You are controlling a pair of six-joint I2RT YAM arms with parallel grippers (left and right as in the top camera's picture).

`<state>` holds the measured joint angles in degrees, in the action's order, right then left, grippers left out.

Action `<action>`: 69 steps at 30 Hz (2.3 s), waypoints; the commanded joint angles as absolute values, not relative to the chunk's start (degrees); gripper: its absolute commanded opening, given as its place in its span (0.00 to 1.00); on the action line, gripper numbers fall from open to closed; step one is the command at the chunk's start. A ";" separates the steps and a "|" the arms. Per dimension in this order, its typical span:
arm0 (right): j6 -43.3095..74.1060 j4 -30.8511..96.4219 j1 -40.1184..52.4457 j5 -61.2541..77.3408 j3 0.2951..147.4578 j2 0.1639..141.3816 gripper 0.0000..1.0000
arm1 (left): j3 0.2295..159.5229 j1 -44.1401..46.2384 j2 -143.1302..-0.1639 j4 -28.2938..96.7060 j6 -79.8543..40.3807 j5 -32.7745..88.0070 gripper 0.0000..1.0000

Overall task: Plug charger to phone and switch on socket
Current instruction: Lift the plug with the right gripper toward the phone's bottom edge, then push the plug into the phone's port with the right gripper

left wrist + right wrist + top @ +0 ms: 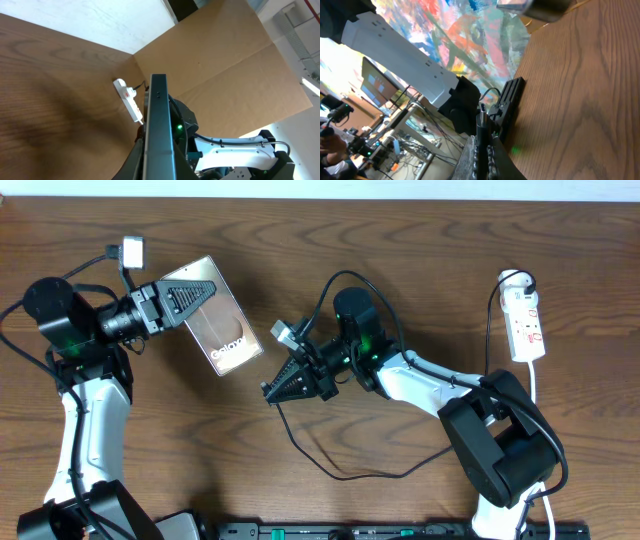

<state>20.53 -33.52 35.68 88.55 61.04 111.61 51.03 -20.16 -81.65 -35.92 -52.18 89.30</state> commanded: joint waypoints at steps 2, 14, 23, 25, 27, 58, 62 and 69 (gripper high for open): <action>19.07 -33.69 35.33 89.49 61.21 111.66 0.01 | 51.18 -20.23 -81.23 -36.25 -51.27 90.04 0.07; 22.31 -34.59 35.29 85.84 61.23 111.66 0.01 | 51.16 -16.67 -81.23 -36.27 -49.91 90.04 0.07; 26.20 -40.84 35.29 85.69 61.23 111.66 0.01 | 51.16 -16.62 -81.23 -36.27 -49.50 90.04 0.07; 26.35 -40.97 35.29 85.19 61.23 111.66 0.01 | 51.13 -16.62 -81.23 -36.25 -49.50 90.04 0.08; 27.00 -40.97 35.29 84.14 61.23 111.66 0.01 | 51.07 -16.62 -81.23 -36.25 -49.50 90.04 0.07; 28.40 -41.43 35.29 81.78 61.23 111.66 0.01 | 48.31 -15.64 -81.23 -36.32 -48.45 87.81 0.08; 28.71 -41.43 35.29 81.78 61.23 111.66 0.01 | 48.31 -14.02 -81.23 -36.32 -47.09 87.81 0.08; 28.73 -41.41 35.29 81.78 61.23 111.66 0.01 | 48.31 -13.67 -81.23 -36.29 -46.70 88.07 0.08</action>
